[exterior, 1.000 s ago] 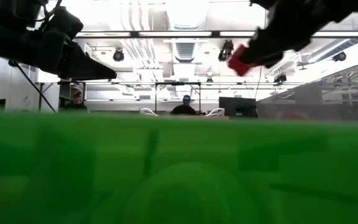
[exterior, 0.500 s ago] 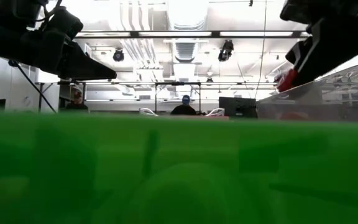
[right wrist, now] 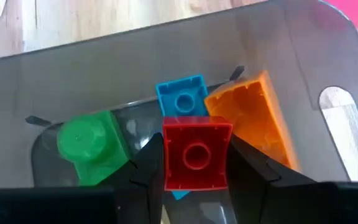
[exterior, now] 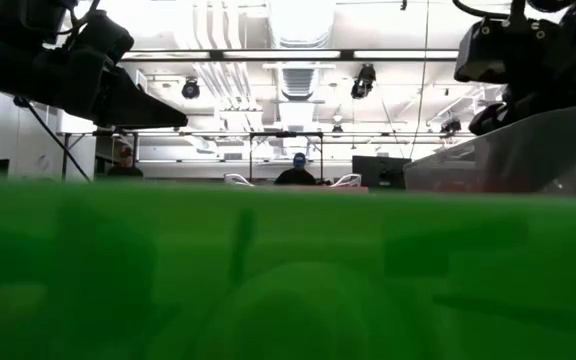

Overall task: Pick & Place Toys
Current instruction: Put the small red game piece into the black bin, then put the big yellow game piece into the black bin

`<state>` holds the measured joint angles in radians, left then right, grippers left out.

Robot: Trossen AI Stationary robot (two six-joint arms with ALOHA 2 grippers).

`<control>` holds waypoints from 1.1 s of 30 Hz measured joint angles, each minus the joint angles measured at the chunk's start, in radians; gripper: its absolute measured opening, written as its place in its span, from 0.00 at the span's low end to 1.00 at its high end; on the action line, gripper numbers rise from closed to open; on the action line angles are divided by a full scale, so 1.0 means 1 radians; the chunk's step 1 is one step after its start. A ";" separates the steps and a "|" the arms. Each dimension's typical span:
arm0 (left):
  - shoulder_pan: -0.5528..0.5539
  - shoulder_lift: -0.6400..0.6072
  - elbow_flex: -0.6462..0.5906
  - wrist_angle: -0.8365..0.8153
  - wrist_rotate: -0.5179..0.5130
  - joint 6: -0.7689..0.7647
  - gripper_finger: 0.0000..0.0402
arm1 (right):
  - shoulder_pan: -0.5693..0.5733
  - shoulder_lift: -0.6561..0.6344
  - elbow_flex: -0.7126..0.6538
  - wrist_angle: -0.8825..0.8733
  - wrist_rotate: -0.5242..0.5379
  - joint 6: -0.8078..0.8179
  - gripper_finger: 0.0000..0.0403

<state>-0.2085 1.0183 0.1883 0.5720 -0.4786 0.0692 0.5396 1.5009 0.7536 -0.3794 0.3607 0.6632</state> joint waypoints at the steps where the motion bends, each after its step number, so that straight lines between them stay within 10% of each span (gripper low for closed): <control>1: 0.000 0.000 0.000 0.000 0.000 0.000 0.49 | 0.001 0.002 0.000 0.000 -0.001 0.001 0.30; 13: 0.001 0.000 0.000 0.000 0.000 0.000 0.49 | 0.009 -0.021 -0.001 0.000 -0.003 0.050 0.66; 23: 0.000 0.000 0.000 0.000 0.000 0.000 0.49 | 0.015 -0.059 0.005 -0.003 0.026 0.047 0.70; 33: 0.000 0.000 0.000 0.002 0.000 0.000 0.49 | 0.078 -0.111 0.011 0.119 0.399 -0.090 0.70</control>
<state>-0.2081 1.0183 0.1883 0.5735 -0.4786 0.0689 0.6175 1.3895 0.7643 -0.2607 0.7598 0.5736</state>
